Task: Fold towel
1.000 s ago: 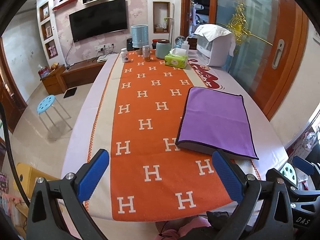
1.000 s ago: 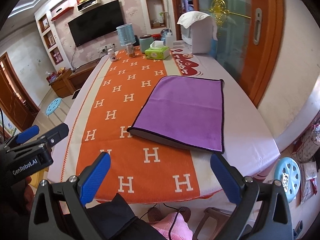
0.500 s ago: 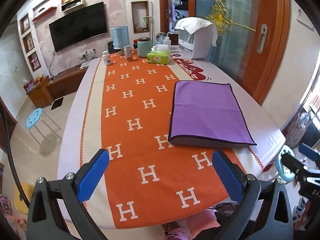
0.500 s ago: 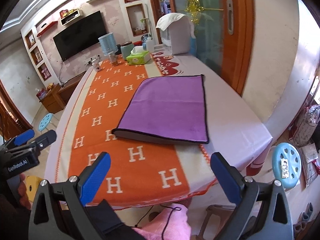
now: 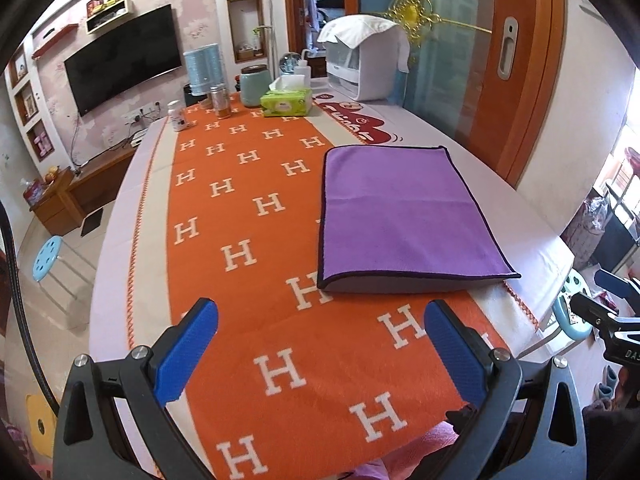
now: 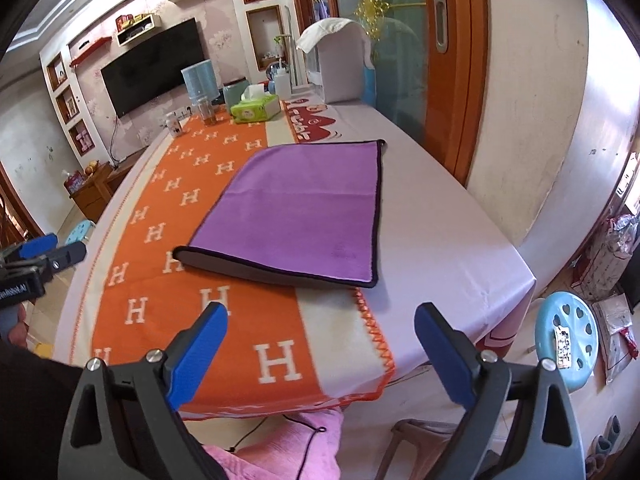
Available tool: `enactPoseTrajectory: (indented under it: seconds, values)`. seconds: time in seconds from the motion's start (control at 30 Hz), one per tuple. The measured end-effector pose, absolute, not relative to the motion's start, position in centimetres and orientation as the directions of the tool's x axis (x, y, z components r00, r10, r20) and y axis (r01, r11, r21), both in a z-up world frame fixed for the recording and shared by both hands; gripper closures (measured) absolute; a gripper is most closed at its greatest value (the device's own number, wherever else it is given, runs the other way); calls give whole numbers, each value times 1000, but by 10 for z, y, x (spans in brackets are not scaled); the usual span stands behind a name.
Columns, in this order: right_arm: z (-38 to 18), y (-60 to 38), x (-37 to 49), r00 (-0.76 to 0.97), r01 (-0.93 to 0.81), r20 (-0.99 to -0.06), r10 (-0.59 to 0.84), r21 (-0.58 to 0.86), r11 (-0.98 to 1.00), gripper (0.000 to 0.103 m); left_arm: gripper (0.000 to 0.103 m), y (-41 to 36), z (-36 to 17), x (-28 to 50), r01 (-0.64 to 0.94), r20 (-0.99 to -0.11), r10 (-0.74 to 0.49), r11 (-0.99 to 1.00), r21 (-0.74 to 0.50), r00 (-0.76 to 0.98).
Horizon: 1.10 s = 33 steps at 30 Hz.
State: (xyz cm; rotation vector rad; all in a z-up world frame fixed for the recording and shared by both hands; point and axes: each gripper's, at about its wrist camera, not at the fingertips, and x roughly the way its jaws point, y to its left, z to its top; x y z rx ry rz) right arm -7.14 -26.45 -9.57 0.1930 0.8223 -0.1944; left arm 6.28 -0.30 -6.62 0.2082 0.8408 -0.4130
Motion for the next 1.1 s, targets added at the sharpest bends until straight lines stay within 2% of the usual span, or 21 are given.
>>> enactPoseTrajectory:
  seconds: [0.3,0.57,0.83,1.1]
  values:
    - [-132,-293,-42,638,172,-767,-66,58,983,13,1,-36,-101,106,472,-801,-244,880,53,546]
    - [-165,-310,-13,560,106,-827,-53,8,994,19,1,-70,-146,140,545,-863,-195,832,107,467]
    - [-188,-326,9,502,61,-865,1,37,997,28,1,-88,-187,164,578,-916,-114,804,143,385]
    - [-198,-328,24,482,16,-876,32,46,999,39,1,-97,-202,175,595,-933,-92,791,143,347]
